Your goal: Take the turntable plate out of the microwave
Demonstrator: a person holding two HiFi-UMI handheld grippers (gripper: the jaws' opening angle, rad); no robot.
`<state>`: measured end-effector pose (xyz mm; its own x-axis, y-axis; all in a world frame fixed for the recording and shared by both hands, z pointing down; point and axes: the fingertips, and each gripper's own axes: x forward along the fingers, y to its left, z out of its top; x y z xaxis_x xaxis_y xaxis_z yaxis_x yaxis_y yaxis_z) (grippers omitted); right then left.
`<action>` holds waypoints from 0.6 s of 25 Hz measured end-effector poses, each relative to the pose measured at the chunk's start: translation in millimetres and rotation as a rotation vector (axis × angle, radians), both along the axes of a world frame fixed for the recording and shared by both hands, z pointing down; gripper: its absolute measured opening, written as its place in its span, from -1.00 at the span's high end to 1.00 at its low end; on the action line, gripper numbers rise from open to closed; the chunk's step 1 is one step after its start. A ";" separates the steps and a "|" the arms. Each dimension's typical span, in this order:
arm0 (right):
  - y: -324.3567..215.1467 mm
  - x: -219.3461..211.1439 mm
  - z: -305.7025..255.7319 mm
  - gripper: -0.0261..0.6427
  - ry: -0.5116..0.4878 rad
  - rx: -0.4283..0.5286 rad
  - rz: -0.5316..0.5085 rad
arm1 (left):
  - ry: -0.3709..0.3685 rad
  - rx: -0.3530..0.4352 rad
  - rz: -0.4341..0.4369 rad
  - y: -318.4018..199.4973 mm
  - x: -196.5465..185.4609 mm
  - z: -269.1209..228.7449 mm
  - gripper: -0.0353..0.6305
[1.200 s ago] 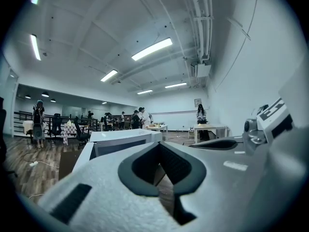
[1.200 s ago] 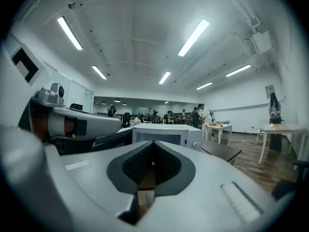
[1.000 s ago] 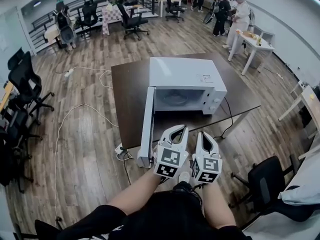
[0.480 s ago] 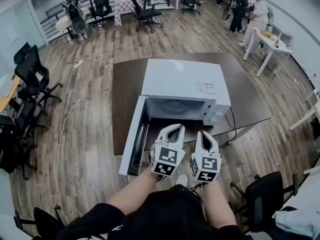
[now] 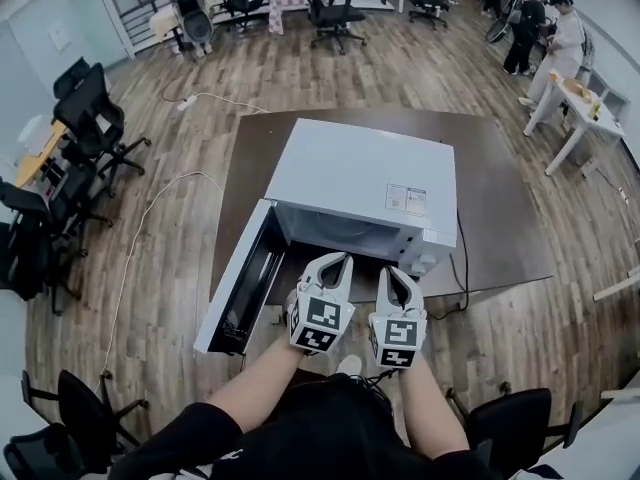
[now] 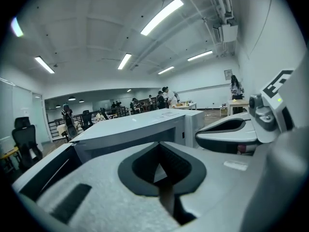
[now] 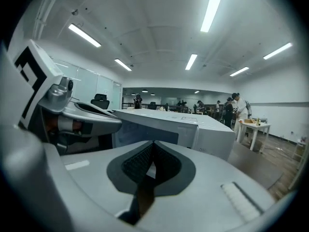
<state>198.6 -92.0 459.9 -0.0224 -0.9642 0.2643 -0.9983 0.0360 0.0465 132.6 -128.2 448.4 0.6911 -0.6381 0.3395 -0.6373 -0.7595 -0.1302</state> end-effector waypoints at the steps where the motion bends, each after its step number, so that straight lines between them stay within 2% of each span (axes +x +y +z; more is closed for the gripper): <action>1: -4.5 1.9 3.3 0.89 0.008 -0.006 -0.021 | -0.007 -0.003 -0.017 -3.8 1.1 3.2 0.87; 7: -25.8 8.8 28.2 0.89 -0.001 -0.055 -0.089 | -0.049 -0.042 -0.096 -23.4 -1.1 30.4 0.88; 15: -49.4 2.6 58.8 0.89 -0.070 -0.115 -0.128 | -0.042 -0.122 -0.183 -45.4 -12.1 61.5 0.87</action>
